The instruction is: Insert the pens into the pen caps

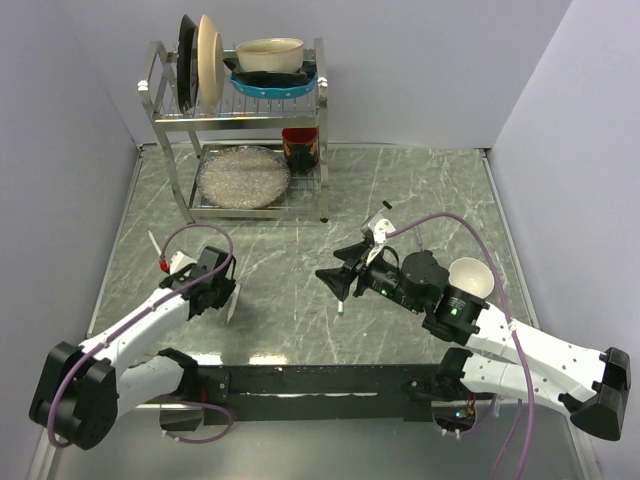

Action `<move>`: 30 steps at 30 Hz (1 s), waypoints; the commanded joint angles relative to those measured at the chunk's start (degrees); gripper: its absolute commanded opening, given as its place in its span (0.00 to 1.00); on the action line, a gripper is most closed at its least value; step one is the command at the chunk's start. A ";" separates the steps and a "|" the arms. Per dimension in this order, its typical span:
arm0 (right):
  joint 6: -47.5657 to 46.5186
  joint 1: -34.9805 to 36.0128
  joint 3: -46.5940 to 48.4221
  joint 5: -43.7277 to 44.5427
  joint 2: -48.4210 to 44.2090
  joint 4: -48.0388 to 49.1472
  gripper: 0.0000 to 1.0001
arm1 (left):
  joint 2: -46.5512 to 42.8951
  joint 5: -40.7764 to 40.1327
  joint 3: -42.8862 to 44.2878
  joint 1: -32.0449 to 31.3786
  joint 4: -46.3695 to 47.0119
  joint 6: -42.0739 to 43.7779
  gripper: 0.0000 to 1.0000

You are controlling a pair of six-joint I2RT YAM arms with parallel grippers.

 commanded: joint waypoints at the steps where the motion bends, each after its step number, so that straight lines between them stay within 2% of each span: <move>1: 0.55 0.29 -0.09 0.58 -1.32 1.03 0.70 | 2.54 -3.69 3.17 0.61 3.19 1.05 0.05; 2: 0.46 0.29 0.00 0.58 -1.41 0.94 0.70 | 3.94 -4.48 3.62 0.78 2.58 0.96 0.01; 8: 0.20 0.29 0.53 0.59 -2.20 0.33 0.70 | 10.97 -4.67 4.94 0.78 2.04 1.22 0.01; 11: -0.15 0.29 1.32 0.50 -2.46 -0.38 0.70 | 12.21 -3.35 4.68 0.78 5.80 3.93 0.01; 18: -0.77 0.29 1.85 0.94 -2.02 -0.91 0.70 | 12.13 6.65 4.50 0.35 11.35 9.75 0.01; 21: -0.68 0.29 1.94 0.67 -1.76 -0.91 0.70 | 11.78 9.39 3.71 -2.46 11.80 11.07 0.01; 24: -0.60 0.29 1.76 0.67 -2.19 -1.08 0.70 | 12.39 9.57 3.45 -7.20 7.41 8.35 0.01; 28: -0.77 0.29 1.85 1.64 -2.81 -1.70 0.70 | 9.86 6.95 3.00 -14.84 3.12 4.31 0.01; 30: -0.86 0.29 2.20 2.08 -2.99 -2.48 0.70 | 8.45 5.80 3.97 -16.09 0.56 2.02 0.01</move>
